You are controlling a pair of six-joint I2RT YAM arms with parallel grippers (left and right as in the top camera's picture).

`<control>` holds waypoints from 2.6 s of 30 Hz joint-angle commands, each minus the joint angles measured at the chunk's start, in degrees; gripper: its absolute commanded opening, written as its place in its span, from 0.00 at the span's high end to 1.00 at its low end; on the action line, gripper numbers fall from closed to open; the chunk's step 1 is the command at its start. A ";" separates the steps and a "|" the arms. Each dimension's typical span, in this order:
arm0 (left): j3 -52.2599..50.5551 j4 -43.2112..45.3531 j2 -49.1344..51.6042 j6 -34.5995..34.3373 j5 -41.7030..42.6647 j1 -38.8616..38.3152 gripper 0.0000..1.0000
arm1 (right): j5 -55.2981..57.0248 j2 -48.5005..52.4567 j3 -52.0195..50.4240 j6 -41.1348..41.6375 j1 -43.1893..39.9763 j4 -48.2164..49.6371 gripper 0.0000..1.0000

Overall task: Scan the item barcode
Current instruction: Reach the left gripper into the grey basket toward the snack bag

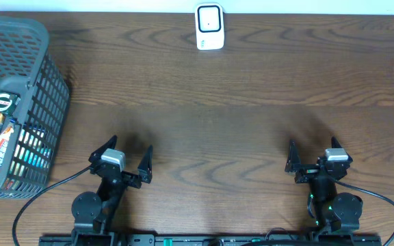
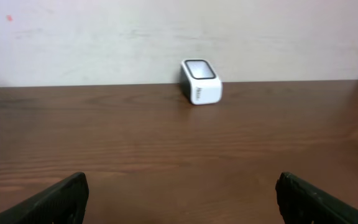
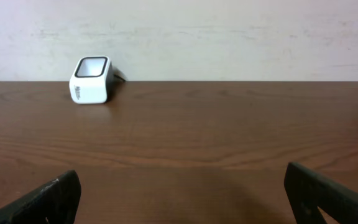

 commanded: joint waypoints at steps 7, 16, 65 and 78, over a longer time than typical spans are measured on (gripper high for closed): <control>0.39 27.98 -0.24 -6.43 7.69 -0.22 0.05 | 0.00 -0.31 -0.13 0.74 -0.33 -0.15 0.01; 29.83 27.02 13.35 2.89 2.95 -0.07 0.05 | 0.00 -0.31 -0.13 0.74 -0.33 -0.15 0.01; 107.45 -78.66 97.98 -14.21 -24.15 44.11 0.05 | 0.00 -0.31 -0.13 0.74 -0.33 -0.15 0.01; 107.25 -78.49 113.77 -17.27 -24.24 43.50 0.05 | 0.00 -0.31 -0.13 0.74 -0.33 -0.15 0.01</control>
